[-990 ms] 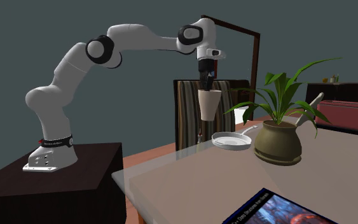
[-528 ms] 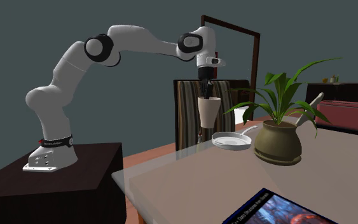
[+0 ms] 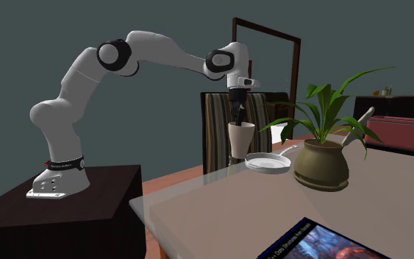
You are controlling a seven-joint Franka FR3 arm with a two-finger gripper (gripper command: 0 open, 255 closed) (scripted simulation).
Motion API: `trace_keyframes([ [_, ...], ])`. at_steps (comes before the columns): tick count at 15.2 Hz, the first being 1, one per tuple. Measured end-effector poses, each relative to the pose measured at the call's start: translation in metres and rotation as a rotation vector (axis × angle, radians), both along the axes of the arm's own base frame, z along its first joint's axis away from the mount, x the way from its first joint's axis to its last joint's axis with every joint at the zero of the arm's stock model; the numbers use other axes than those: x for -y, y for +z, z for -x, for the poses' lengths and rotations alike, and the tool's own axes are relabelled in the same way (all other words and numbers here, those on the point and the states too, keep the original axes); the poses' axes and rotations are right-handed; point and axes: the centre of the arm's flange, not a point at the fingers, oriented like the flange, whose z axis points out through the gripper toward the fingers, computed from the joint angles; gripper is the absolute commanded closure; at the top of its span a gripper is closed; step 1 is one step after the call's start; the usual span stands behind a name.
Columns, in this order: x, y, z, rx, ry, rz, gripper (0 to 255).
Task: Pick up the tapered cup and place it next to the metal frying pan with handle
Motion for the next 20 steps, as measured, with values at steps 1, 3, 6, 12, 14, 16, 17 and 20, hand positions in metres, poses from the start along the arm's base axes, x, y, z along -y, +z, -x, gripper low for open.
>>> trace_keyframes([
  [1,0.001,-0.006,-0.001,0.000,0.000,0.000,255],
  [3,0.001,-0.016,-0.001,0.000,0.000,0.000,255],
  [6,0.001,-0.032,-0.002,0.000,0.000,0.000,255],
  [12,0.000,-0.063,-0.002,0.000,0.000,0.000,255],
  [14,0.001,-0.073,-0.002,0.000,0.000,0.000,255],
  [16,0.000,-0.085,-0.002,0.000,0.000,0.000,255],
  [17,0.000,-0.091,-0.001,0.000,0.000,0.000,255],
  [20,0.001,-0.102,-0.001,0.000,0.000,0.000,255],
])
